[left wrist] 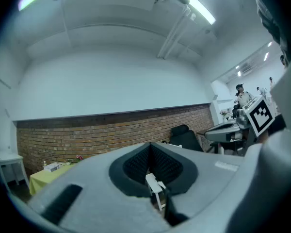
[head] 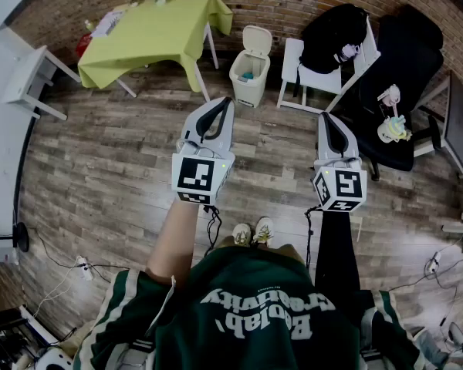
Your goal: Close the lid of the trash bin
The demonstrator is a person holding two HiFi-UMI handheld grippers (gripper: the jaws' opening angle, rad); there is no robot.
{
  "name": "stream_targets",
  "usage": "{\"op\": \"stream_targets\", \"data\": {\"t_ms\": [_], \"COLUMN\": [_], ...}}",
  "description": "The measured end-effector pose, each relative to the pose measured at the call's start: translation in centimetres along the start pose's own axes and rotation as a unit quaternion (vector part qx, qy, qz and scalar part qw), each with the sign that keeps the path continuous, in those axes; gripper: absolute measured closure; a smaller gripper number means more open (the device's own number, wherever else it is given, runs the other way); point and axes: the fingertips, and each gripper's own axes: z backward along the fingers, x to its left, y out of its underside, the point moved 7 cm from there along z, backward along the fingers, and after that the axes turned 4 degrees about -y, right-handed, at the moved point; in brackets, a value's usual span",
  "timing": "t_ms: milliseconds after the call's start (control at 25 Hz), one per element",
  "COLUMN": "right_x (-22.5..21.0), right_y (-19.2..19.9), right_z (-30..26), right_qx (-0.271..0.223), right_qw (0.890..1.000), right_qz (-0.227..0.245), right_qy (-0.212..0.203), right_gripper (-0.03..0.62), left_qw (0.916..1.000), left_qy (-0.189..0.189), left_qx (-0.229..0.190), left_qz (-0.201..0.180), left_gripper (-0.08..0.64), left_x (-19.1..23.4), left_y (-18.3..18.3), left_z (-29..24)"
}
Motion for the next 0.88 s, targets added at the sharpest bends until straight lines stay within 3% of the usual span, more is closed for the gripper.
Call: {"op": "stream_targets", "data": {"t_ms": [320,680,880], "right_x": [6.3,6.3,3.7], "right_y": [-0.2,-1.1,-0.2], "right_z": [1.0,-0.6,-2.9], "right_qx": [0.001,-0.011,-0.010], "right_qw": [1.000,1.000,1.000], "right_qz": [-0.008,-0.002,-0.013], "right_qy": [0.002,0.007,0.009], "right_gripper": [0.578,0.578,0.578], "left_qw": [1.0000,0.9999,0.9999], "left_qy": [-0.009,-0.011,-0.007], "left_qx": [-0.001,-0.003,-0.005], "left_qz": [0.002,0.012,0.010], "left_gripper": [0.552,0.552,0.552], "left_x": [3.3,4.8,4.8], "left_y": [0.7,0.7,1.0], "left_z": [4.9,3.8,0.3]}}
